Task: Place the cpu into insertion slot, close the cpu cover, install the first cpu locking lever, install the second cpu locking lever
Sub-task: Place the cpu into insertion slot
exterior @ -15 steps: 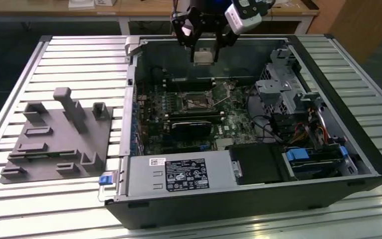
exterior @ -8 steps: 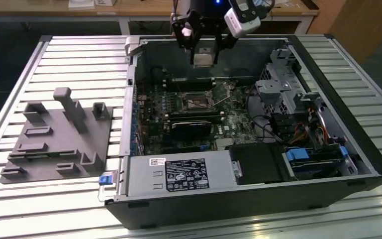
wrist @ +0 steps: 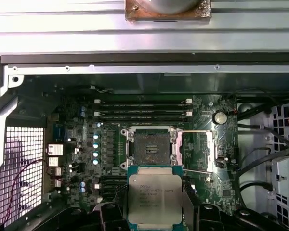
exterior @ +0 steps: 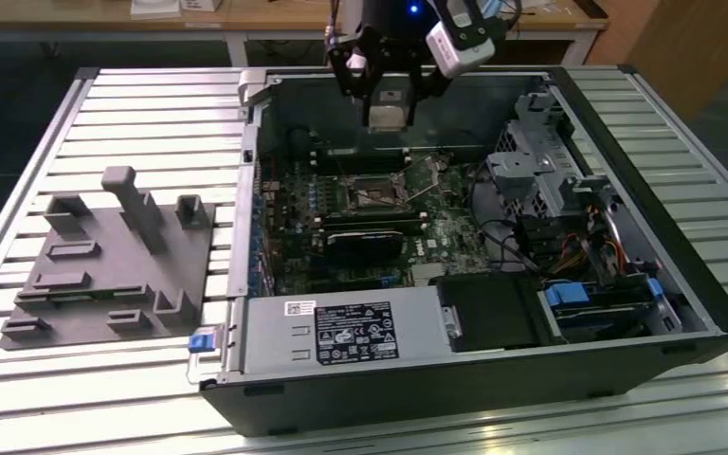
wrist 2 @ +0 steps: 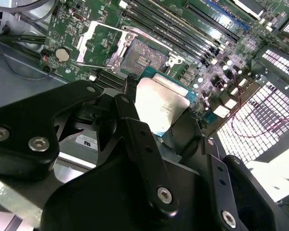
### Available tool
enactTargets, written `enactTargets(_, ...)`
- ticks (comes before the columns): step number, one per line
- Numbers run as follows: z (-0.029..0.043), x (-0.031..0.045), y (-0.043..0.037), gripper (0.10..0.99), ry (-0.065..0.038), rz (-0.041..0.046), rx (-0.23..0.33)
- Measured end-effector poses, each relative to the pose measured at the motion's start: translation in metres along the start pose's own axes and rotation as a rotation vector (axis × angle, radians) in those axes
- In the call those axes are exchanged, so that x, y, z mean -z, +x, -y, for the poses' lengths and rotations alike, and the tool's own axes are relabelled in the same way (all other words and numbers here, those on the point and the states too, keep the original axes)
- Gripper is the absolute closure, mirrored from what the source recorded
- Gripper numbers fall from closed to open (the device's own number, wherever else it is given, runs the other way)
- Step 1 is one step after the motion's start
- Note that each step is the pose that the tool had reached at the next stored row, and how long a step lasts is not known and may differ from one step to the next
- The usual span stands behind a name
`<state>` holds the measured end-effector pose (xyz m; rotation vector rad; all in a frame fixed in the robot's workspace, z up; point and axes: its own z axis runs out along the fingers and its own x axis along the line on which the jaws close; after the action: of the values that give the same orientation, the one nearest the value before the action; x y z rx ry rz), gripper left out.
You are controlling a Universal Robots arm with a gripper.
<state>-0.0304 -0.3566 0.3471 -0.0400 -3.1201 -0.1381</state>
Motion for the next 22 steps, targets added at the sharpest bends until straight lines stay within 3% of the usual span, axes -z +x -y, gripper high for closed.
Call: enactTargets(22,0.0003,-0.0114,-0.0002,0.549,0.007,0.0002,0.0)
